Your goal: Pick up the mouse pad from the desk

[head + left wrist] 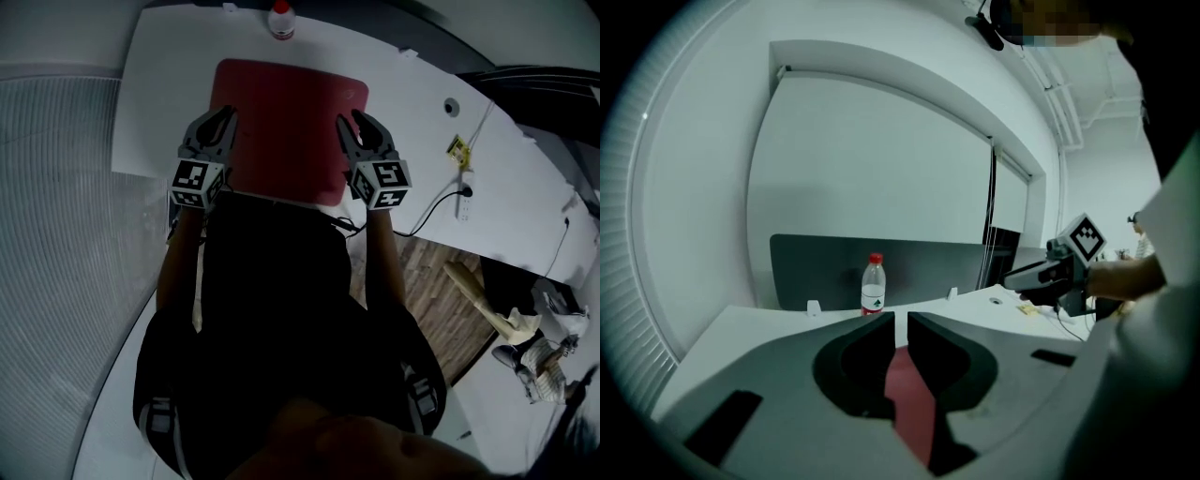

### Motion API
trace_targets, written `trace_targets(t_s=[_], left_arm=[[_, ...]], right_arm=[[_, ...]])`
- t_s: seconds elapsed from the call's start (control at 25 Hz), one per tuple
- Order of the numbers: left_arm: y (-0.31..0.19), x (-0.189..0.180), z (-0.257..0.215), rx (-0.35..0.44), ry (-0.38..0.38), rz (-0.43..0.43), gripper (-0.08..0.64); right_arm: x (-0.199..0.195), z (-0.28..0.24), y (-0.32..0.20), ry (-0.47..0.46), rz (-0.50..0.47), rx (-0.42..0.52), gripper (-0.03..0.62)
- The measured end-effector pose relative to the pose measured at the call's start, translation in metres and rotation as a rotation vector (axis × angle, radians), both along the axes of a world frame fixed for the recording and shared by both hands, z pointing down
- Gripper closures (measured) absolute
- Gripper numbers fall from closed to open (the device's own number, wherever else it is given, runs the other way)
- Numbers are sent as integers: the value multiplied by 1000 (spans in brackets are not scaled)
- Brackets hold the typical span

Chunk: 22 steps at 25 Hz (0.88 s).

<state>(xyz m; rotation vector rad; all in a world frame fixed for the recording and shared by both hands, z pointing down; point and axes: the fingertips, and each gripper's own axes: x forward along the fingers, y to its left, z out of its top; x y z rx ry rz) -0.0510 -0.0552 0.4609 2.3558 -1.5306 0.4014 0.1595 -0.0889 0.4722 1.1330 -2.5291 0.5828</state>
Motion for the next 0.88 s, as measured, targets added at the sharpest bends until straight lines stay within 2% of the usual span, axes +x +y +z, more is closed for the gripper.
trace_targets(t_s=[0.28, 0.4, 0.64, 0.72, 0.88], left_arm=[[-39, -34, 34, -90, -18, 37, 454], [-52, -46, 56, -154, -38, 70, 409], [-81, -64, 111, -243, -116, 185, 353], [-90, -67, 127, -272, -138, 229, 312], [-107, -72, 153, -318, -172, 292, 271]], right_arm=[[-14, 29, -32, 43, -6, -60, 452], [-17, 47, -45, 68, -9, -88, 435], [-31, 83, -68, 115, -42, -144, 380], [-34, 97, -75, 139, -50, -166, 360], [-28, 129, -85, 194, -58, -222, 326]])
